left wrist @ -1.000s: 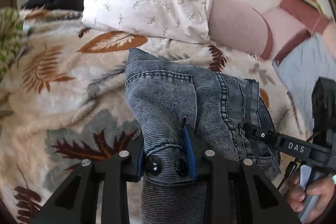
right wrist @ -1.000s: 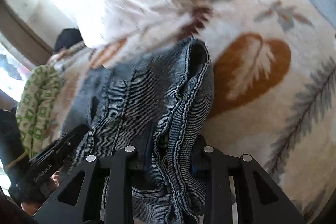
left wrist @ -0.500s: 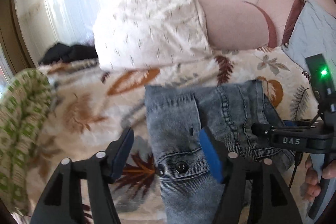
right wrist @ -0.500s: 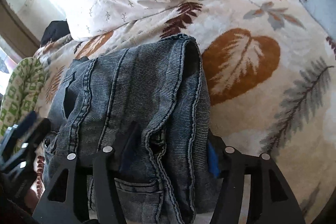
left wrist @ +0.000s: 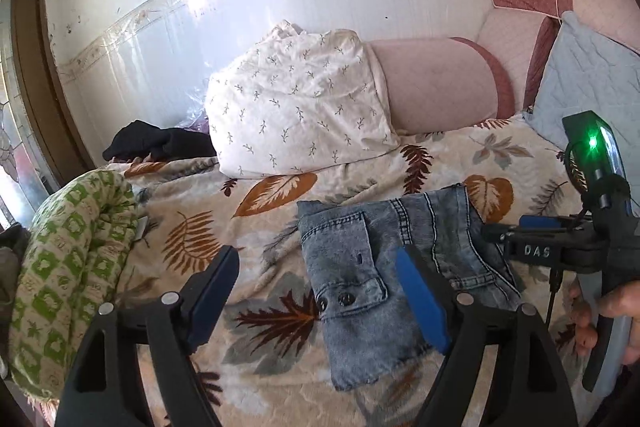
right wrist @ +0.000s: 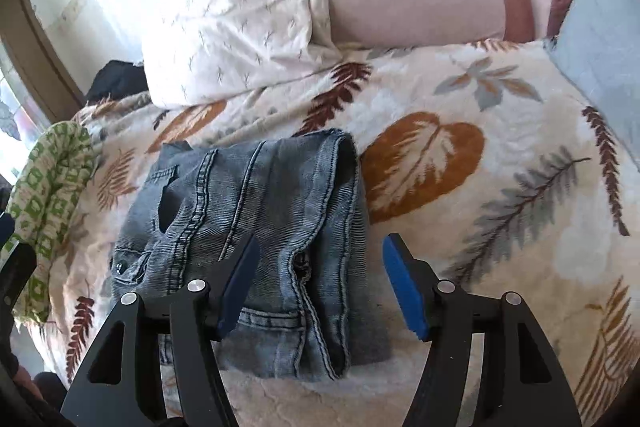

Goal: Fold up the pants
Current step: 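Open both grippers and withdraw them from the folded jeans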

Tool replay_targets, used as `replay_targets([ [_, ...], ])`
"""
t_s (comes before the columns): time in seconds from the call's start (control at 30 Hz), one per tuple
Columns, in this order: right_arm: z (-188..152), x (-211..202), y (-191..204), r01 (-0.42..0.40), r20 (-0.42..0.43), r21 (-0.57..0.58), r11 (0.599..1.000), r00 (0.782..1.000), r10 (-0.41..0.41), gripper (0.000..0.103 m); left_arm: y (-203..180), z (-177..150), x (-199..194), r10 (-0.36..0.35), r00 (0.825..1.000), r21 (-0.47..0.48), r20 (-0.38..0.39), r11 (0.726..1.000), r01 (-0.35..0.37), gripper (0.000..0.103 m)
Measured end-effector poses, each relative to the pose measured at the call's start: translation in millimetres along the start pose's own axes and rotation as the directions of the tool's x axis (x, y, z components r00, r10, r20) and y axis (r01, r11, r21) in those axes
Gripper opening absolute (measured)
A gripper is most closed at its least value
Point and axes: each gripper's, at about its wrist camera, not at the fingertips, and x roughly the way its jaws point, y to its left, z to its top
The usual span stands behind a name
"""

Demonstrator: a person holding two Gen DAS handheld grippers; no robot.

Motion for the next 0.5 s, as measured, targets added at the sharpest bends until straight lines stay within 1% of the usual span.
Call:
replay_targets([
  [0.13, -7, -16, -3, 0.028, 0.035, 0.002, 1.000, 0.999, -0.028, 0.064, 7, -8, -12, 0.018, 1.000, -0.014, -0.026, 1.000, -0.019, 0.083],
  [0.23, -14, -27, -2, 0.034, 0.059, 0.001, 0.999, 0.998, -0.034, 0.066, 15, -16, -25, 0.029, 0.999, -0.022, -0.025, 0.999, -0.029, 0.089],
  [0.3, -20, -35, -1, 0.029, 0.081, 0.014, 0.999, 0.996, -0.030, 0.073, 22, -23, -35, 0.040, 0.999, -0.026, -0.018, 0.999, -0.041, 0.091],
  [0.43, -34, -46, 3, 0.030, 0.104, 0.028, 0.999, 0.994, -0.033, 0.074, 46, -35, -58, 0.051, 0.999, -0.055, -0.020, 0.997, -0.052, 0.094],
  [0.5, -41, -50, 8, 0.037, 0.129, 0.024, 0.999, 0.991, -0.039, 0.076, 63, -41, -71, 0.057, 0.998, -0.080, -0.010, 0.995, -0.058, 0.098],
])
